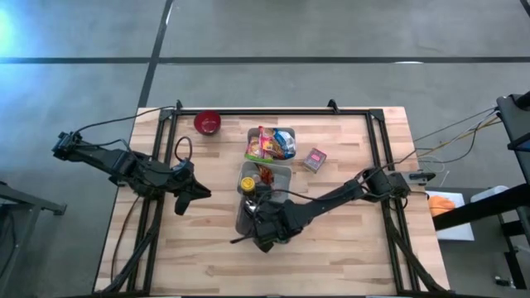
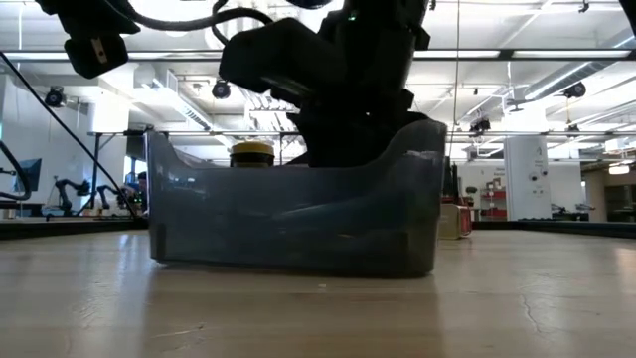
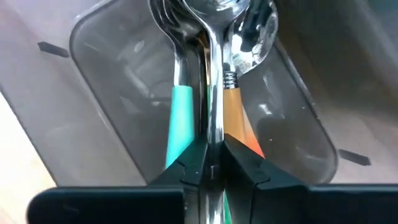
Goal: Pick & Place Food Item
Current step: Put the silver spoon into the black bin
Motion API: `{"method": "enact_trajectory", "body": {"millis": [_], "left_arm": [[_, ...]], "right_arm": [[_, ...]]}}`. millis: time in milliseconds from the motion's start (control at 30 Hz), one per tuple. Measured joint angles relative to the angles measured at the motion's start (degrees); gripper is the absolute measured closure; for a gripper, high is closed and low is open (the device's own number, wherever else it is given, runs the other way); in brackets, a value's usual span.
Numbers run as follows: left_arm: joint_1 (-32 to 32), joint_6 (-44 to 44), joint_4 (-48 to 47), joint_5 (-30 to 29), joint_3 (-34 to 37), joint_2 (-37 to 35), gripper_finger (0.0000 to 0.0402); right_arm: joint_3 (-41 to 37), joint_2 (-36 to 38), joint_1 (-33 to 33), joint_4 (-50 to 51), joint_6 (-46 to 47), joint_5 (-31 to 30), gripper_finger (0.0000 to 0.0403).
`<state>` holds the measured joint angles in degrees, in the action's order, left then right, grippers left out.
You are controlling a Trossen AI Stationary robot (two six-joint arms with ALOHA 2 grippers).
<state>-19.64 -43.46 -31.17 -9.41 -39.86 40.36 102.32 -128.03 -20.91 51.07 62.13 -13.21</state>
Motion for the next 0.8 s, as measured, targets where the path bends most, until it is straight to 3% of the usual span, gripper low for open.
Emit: {"method": "enact_trajectory", "body": {"millis": [500,800], "left_arm": [[0.00,0.00,-0.01,-0.02,0.00,0.00,0.0335],[0.00,0.00,0.00,-0.01,0.00,0.00,0.0335]], "right_arm": [[-0.75,0.00,-0.08,-0.51,-2.12,1.94,0.0333],[-0.74,0.00,0.46,-0.69,-3.11,4.96,0.0200]]}}
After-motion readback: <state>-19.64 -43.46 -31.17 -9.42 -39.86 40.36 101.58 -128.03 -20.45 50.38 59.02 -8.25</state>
